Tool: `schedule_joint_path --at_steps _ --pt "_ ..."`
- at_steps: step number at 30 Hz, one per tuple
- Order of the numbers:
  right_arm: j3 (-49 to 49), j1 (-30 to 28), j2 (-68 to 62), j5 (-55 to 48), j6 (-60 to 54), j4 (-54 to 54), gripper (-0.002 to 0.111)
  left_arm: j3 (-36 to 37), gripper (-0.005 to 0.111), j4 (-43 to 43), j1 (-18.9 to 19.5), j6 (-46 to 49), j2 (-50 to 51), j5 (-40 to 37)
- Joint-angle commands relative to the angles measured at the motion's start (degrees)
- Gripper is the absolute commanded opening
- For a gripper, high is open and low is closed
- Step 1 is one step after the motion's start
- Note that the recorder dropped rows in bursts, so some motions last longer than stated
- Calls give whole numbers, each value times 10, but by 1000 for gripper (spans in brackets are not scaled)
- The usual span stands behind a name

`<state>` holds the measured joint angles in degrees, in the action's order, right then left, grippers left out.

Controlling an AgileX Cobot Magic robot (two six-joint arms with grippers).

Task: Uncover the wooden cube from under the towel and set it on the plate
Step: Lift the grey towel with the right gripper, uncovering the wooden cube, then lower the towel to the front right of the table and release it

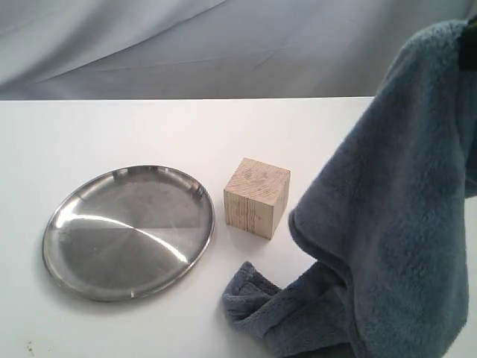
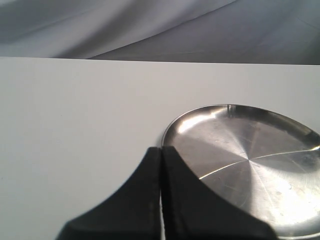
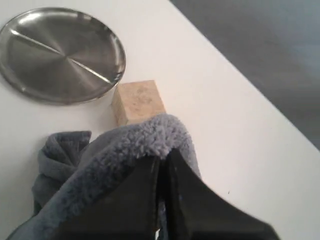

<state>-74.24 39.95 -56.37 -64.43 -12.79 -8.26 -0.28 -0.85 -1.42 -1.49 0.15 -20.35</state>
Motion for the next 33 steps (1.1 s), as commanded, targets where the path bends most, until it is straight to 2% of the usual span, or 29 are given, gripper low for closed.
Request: schedule_joint_path --at_steps 1,3,11,18,24,27,30,33 --pt "45 1 1 -19 5 18 0 3 0 0 0 1 -2 6" --pt "110 1 0 5 5 18 0 3 0 0 0 1 -2 6" --pt "262 1 0 142 51 15 0 3 0 0 0 1 -2 6" --pt "387 1 0 240 149 -10 0 3 0 0 0 1 -2 6" --pt "447 1 0 314 206 -18 0 3 0 0 0 1 -2 6" --pt "464 1 -12 341 267 -86 0 3 0 0 0 1 -2 6" --pt "478 1 -55 349 358 -146 0 3 0 0 0 1 -2 6" --pt "477 1 -115 383 364 -142 0 3 0 0 0 1 -2 6"
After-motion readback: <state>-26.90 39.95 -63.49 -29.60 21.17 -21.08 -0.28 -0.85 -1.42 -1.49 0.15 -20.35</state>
